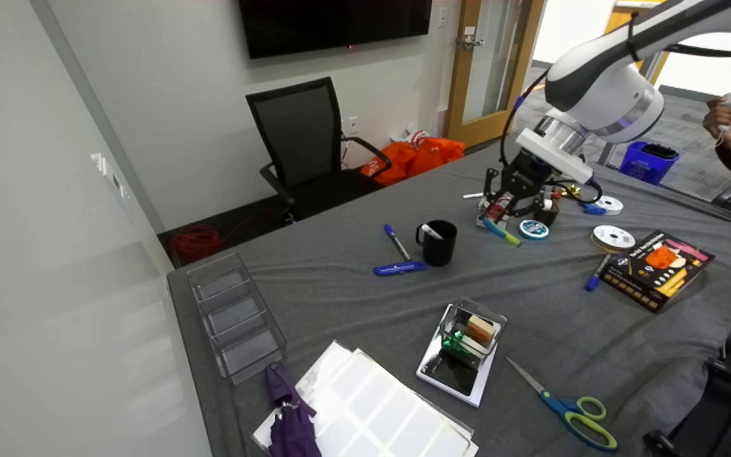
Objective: Lift the scissors to the right from the table and put it in the black stationary cup
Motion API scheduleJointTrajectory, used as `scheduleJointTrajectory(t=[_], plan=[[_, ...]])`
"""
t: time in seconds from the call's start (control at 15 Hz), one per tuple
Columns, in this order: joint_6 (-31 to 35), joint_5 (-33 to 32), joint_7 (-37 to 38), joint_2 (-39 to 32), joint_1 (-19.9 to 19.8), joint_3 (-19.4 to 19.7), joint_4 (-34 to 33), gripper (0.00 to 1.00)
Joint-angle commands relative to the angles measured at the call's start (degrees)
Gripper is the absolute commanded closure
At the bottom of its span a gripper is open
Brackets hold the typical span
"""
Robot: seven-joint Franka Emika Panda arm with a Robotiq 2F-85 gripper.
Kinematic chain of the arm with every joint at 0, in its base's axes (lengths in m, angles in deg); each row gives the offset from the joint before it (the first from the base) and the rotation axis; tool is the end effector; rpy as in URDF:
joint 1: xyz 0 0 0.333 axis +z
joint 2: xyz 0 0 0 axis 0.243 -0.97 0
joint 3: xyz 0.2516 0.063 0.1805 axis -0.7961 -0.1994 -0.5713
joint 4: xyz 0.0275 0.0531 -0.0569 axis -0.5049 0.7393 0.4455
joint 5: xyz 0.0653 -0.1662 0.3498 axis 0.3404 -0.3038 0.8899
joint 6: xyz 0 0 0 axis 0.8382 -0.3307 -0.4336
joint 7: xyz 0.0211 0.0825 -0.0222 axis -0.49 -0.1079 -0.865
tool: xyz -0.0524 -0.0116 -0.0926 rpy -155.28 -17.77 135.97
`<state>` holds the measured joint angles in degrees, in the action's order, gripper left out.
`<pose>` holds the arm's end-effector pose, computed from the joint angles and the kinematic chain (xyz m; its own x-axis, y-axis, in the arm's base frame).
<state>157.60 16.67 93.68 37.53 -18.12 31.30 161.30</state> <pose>0.5922 -0.0113 0.2904 0.5004 -0.7610 -0.4130 -0.8533 -0.3528 -0.3838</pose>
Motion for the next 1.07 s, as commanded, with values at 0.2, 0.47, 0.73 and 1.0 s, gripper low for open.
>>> scheduleJointTrajectory(t=[0.2, 0.47, 0.73, 1.0], plan=[[-8.3, 7.6, 1.4, -7.6, -1.0, 2.2, -13.0, 0.94], [-10.6, 8.7, 4.7, -12.4, -0.8, 3.2, -18.2, 0.94], [-8.9, 7.6, 4.0, -12.1, 0.1, 3.8, -16.8, 0.75], [-9.0, 7.6, 4.2, -12.4, 0.1, 3.8, -17.3, 0.94]])
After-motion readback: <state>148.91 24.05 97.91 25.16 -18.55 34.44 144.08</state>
